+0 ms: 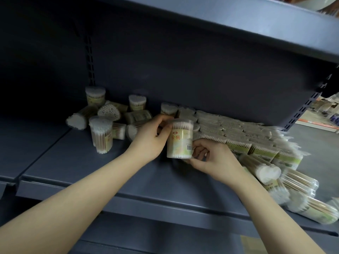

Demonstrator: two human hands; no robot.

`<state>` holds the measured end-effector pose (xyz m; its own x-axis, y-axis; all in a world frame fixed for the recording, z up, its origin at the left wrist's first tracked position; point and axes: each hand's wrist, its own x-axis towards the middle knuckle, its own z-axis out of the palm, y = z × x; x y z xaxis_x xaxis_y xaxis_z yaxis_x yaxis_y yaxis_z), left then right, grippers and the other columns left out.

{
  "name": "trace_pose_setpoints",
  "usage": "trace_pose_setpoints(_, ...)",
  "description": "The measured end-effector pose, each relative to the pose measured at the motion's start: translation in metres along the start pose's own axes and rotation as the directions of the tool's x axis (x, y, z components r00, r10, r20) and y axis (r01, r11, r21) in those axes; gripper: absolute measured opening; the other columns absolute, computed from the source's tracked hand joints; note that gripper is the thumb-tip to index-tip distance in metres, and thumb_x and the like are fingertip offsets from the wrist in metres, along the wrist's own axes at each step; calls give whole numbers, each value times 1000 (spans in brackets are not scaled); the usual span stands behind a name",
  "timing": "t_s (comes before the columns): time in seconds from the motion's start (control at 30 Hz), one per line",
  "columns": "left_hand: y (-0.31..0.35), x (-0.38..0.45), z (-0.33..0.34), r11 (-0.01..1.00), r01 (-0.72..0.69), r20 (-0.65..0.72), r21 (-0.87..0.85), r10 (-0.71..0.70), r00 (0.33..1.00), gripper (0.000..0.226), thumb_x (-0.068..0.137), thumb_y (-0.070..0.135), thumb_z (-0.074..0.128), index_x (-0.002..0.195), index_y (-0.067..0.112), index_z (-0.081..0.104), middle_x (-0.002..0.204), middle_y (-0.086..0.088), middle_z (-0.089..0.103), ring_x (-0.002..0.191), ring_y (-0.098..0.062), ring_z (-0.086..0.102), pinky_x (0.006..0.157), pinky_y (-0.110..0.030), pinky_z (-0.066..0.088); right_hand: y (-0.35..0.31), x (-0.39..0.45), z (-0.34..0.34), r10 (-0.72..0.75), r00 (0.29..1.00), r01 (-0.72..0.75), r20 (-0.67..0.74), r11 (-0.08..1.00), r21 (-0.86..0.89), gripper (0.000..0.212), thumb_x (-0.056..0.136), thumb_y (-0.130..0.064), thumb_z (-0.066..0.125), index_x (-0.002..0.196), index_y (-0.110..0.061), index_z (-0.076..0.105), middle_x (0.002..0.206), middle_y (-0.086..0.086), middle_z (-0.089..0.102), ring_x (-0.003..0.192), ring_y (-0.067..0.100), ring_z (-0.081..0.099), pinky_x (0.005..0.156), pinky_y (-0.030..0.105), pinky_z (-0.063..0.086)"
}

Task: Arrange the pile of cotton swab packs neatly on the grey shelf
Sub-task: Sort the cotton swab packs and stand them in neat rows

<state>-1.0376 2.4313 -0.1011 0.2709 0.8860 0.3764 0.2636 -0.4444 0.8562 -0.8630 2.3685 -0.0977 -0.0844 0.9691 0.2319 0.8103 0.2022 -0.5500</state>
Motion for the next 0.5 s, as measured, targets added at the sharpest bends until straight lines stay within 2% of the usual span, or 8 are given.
trace_pose_setpoints(0.13, 2, 0, -1, 994, 31, -17, -107, -33, 999, 9, 95, 25, 47, 97, 24, 56, 90, 16, 59, 87, -4, 57, 84, -28, 50, -1, 3, 0, -3, 1000, 3, -3, 1000, -12, 19, 72, -22, 72, 89, -23, 64, 72, -10, 60, 63, 4, 52, 65, 26, 45)
trace_pose_setpoints(0.2, 2, 0, -2, 992, 25, -21, -127, -28, 999, 2, 90, 29, 54, 92, 29, 56, 88, 17, 60, 81, 4, 58, 79, -19, 50, -2, 5, 1, -4, 1000, 4, -10, 1000, -29, 18, 72, -21, 71, 89, -21, 64, 72, -10, 59, 64, 6, 52, 67, 30, 46)
trace_pose_setpoints(0.3, 1, 0, -4, 994, 36, -36, -104, -40, 999, 17, 82, 33, 64, 95, 27, 57, 88, 17, 61, 76, 10, 58, 66, -4, 44, -4, 7, 1, -1, 1000, 0, -10, 997, -83, 19, 73, -23, 70, 90, -17, 64, 73, -10, 58, 65, 9, 51, 68, 31, 46)
trace_pose_setpoints(0.4, 1, 2, -7, 993, 69, -64, -97, -76, 995, 15, 78, 31, 69, 86, 30, 56, 83, 16, 61, 73, 7, 58, 60, -3, 43, -7, 7, 0, -9, 1000, 9, 2, 996, -93, 21, 74, -25, 69, 93, -20, 64, 74, -12, 57, 64, 4, 50, 66, 27, 43)
trace_pose_setpoints(0.5, 0, 1, -11, 996, 70, -94, -59, -75, 993, 18, 75, 30, 70, 80, 34, 53, 80, 17, 60, 72, 5, 57, 58, -4, 43, -11, 8, -3, -4, 1000, 7, 29, 996, -85, 25, 72, -30, 67, 96, -22, 63, 79, -12, 58, 66, 0, 51, 63, 18, 40)
